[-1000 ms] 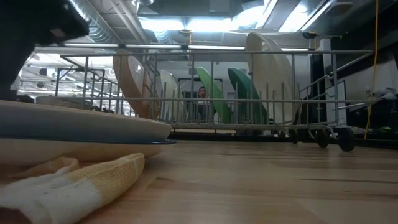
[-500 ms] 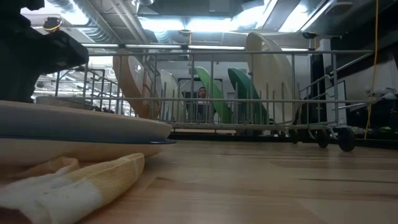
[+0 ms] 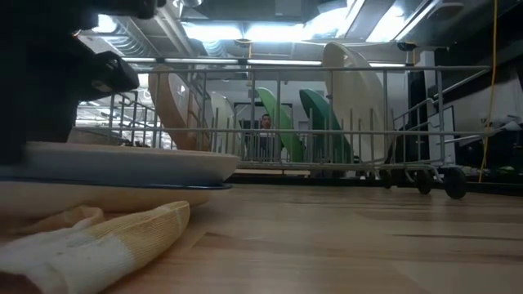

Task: Sort dishes
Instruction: Put the orange plate in the dish rack

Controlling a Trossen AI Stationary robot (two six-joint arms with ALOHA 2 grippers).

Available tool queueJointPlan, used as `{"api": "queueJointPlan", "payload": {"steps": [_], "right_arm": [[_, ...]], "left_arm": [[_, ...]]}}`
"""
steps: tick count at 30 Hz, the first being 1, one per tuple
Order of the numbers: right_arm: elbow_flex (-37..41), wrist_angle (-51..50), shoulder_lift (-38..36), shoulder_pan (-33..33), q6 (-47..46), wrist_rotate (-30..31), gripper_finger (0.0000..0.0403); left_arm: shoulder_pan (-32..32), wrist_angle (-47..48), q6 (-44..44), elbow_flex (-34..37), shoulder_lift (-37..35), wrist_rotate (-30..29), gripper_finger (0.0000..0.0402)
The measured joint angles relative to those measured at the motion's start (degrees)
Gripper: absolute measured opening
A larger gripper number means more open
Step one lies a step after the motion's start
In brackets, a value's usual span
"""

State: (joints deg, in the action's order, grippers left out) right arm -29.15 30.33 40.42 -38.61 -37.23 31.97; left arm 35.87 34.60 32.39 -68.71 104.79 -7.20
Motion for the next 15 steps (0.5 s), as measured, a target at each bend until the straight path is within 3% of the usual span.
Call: {"api": "queueJointPlan", "payload": {"steps": [5,15], "right_arm": [[0.0,0.0,0.0,0.0,0.0,0.0,0.0121],[0.0,0.0,0.0,0.0,0.0,0.0,0.0121]], "left_arm": [[-0.4,-1.3,6.7,-1.1,0.0,0.1,0.0011],[-0.3,-2.5,11.6,-4.4,-0.2,0.2,0.0009]]}}
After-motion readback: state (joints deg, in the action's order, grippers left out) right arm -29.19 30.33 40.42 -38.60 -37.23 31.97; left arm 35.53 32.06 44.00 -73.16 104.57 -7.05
